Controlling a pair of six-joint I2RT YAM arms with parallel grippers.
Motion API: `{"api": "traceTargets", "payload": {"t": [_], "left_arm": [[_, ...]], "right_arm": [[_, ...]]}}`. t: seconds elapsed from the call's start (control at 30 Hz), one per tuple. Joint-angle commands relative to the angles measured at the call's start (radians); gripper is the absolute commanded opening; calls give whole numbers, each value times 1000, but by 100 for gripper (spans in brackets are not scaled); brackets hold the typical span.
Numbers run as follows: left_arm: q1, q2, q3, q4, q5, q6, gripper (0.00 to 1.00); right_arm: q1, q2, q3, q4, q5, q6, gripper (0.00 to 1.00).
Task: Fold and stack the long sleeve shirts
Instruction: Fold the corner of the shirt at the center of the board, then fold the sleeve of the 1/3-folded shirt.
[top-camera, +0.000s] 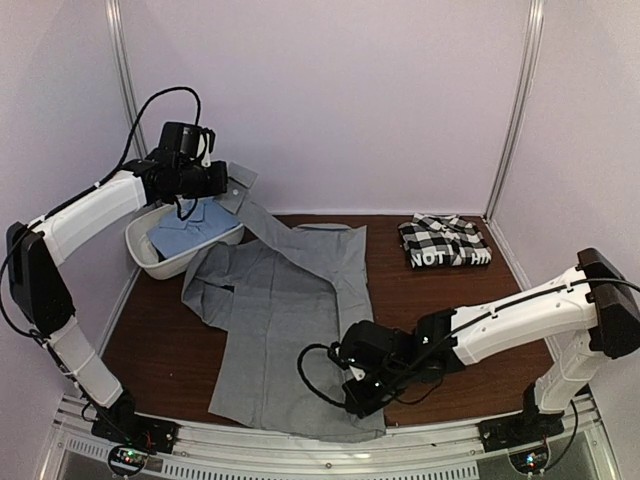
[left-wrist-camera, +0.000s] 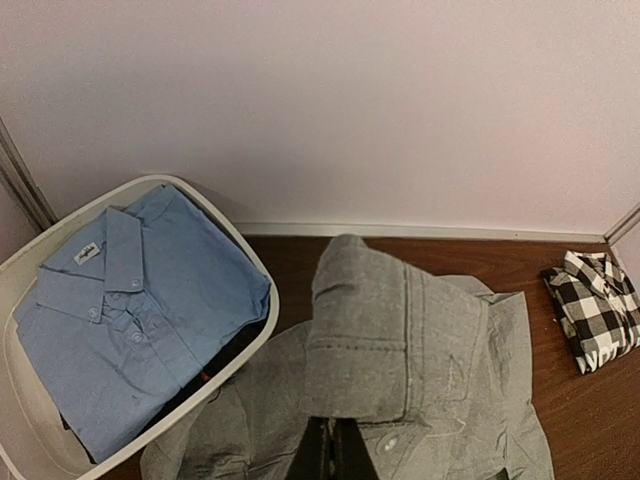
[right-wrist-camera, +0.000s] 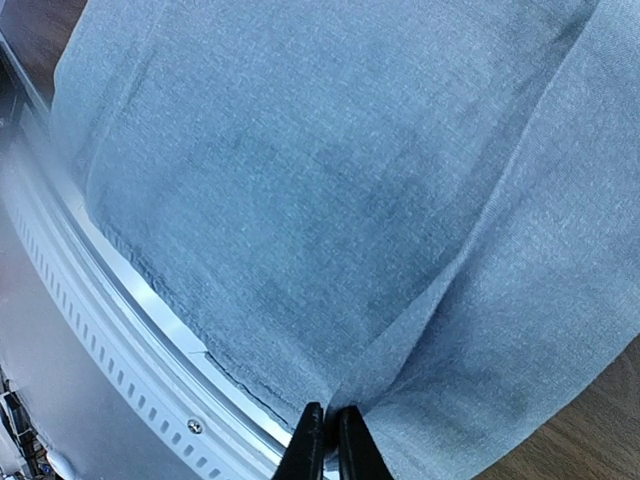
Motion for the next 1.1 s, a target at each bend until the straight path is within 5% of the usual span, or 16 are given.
{"api": "traceTargets", "payload": {"t": [0.0,0.3,0.57,0.77,1.07], "left_arm": [[9,15,5,11,-11,15,0],[9,21,-29,29,122,27,0],[-1,-21,-105,118,293,58,0],[-6,-35,-118,129,255,48,0],[-6,-35,-80,56,84,17,0]], "right_arm": [[-17,24,34,40,-19,-10,10],[-64,-47,27,43,9,-19,44],[-289,-258,-42,54,125,6,64],[-424,-303,-95,148,137,20,62],[-554,-134,-81,406,-24,-4,40]]}}
